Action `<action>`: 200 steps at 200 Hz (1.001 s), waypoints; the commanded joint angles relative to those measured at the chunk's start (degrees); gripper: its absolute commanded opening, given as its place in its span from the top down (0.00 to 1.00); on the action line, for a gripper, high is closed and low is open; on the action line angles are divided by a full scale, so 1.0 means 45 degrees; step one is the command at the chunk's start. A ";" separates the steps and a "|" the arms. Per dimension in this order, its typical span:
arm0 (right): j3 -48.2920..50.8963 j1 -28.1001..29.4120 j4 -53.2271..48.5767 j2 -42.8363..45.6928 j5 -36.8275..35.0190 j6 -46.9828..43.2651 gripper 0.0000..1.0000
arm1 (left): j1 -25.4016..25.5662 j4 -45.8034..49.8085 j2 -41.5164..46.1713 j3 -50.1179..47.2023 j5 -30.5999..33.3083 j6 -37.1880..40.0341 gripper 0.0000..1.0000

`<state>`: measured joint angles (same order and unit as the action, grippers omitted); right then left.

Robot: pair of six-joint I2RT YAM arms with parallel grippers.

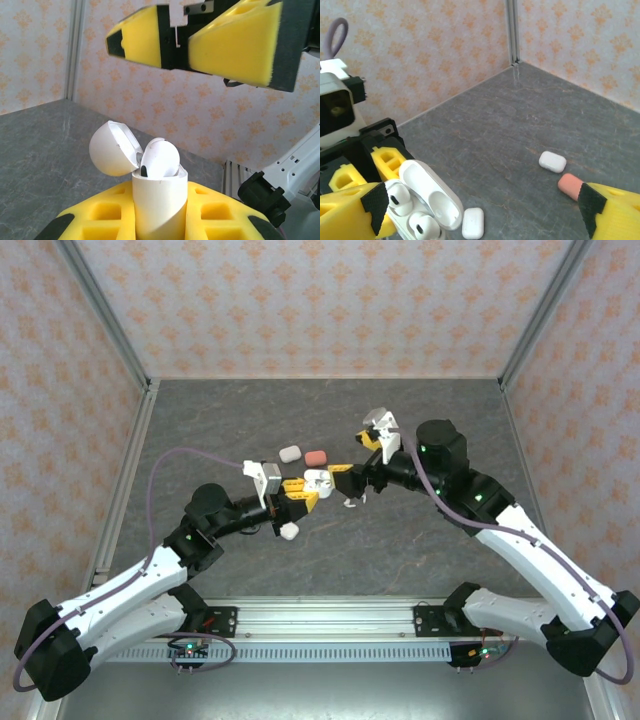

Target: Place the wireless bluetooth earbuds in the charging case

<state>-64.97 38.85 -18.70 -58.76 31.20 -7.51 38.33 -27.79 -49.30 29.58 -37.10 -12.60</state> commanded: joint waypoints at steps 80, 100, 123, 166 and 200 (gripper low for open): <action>0.0962 -0.0274 0.2382 -0.0965 0.5130 0.2702 0.01 | 0.0235 -0.0486 -0.0014 0.0414 -0.0017 0.0023 1.00; 0.0942 -0.0274 0.2366 -0.0985 0.5663 0.2704 0.00 | 0.0233 -0.0426 0.0018 0.0438 0.0010 0.0058 1.00; 0.0801 -0.0274 0.2023 -0.1014 0.6087 0.2553 0.04 | 0.0253 -0.0458 0.0020 0.0419 0.0041 0.0066 1.00; 0.0503 -0.0258 0.1112 -0.1255 0.6663 0.2111 0.11 | 0.0272 -0.0460 0.0037 0.0402 0.0091 0.0066 1.00; 0.0366 -0.0254 0.0717 -0.1224 0.6888 0.1794 0.20 | 0.0273 -0.0330 0.0017 0.0398 0.0252 0.0096 1.00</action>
<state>-60.77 37.82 -13.72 -64.86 58.81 2.74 39.16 -27.75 -49.30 29.61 -37.06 -12.60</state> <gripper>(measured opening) 0.828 0.195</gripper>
